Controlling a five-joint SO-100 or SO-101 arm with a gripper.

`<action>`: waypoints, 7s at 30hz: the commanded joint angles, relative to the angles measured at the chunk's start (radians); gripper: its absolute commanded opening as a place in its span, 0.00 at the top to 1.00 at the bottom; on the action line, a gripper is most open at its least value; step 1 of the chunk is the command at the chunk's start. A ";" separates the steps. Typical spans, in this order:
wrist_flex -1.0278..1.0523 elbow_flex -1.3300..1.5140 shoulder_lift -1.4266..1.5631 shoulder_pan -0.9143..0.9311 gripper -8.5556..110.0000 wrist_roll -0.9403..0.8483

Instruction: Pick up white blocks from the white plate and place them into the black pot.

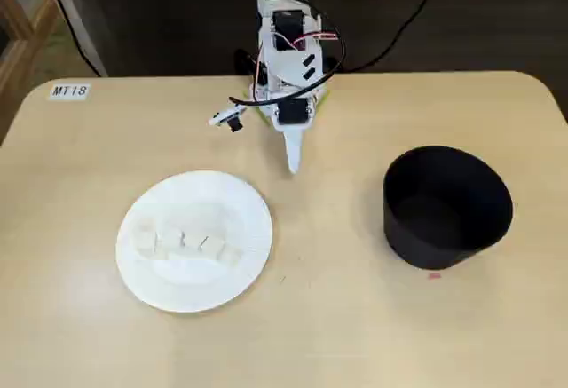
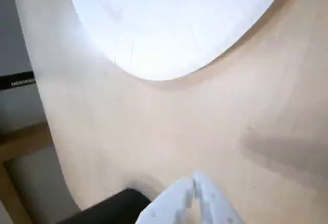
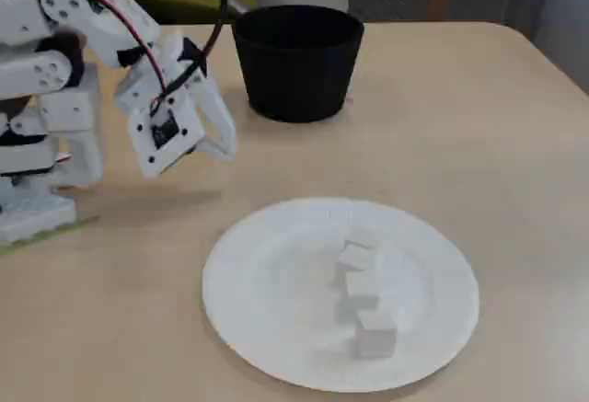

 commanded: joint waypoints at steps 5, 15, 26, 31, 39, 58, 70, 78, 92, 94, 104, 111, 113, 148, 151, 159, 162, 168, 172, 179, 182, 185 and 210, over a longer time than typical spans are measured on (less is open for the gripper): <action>-0.262 -0.405 -0.618 0.365 0.95 -0.161; -0.229 -0.437 -0.618 0.376 0.95 -0.175; 0.095 -0.896 -0.907 0.680 0.95 -0.373; 0.160 -1.051 -1.158 0.764 0.95 -0.480; 0.163 -1.364 -1.489 0.756 0.93 -0.528; 0.150 -1.640 -1.884 0.701 0.66 -0.611; 0.288 -1.963 -2.152 0.689 0.66 -0.601; 0.285 -1.973 -2.198 0.670 0.66 -0.589; 0.245 -2.028 -2.295 0.672 0.71 -0.540; 0.249 -2.051 -2.313 0.672 0.71 -0.535; 0.272 -2.145 -2.382 0.661 0.95 -0.476; 0.446 -2.327 -2.405 0.652 0.95 -0.454; 0.502 -2.387 -2.350 0.641 0.95 -0.439; 0.120 -1.545 -1.634 -0.609 0.95 -0.008; 0.107 -1.545 -1.658 -0.603 0.94 -0.005; 0.097 -1.555 -1.680 -0.551 0.74 0.037; 0.097 -1.555 -1.647 -0.526 0.79 0.000; 0.199 -1.557 -1.463 -0.313 0.95 -0.083; 0.310 -1.557 -1.373 -0.021 0.95 -0.143; 0.391 -1.522 -1.427 0.324 0.95 -0.129; 0.397 -1.520 -1.496 0.362 0.95 -0.107; 0.394 -1.525 -1.562 0.371 0.95 -0.083; 0.345 -1.589 -1.802 0.453 0.69 0.026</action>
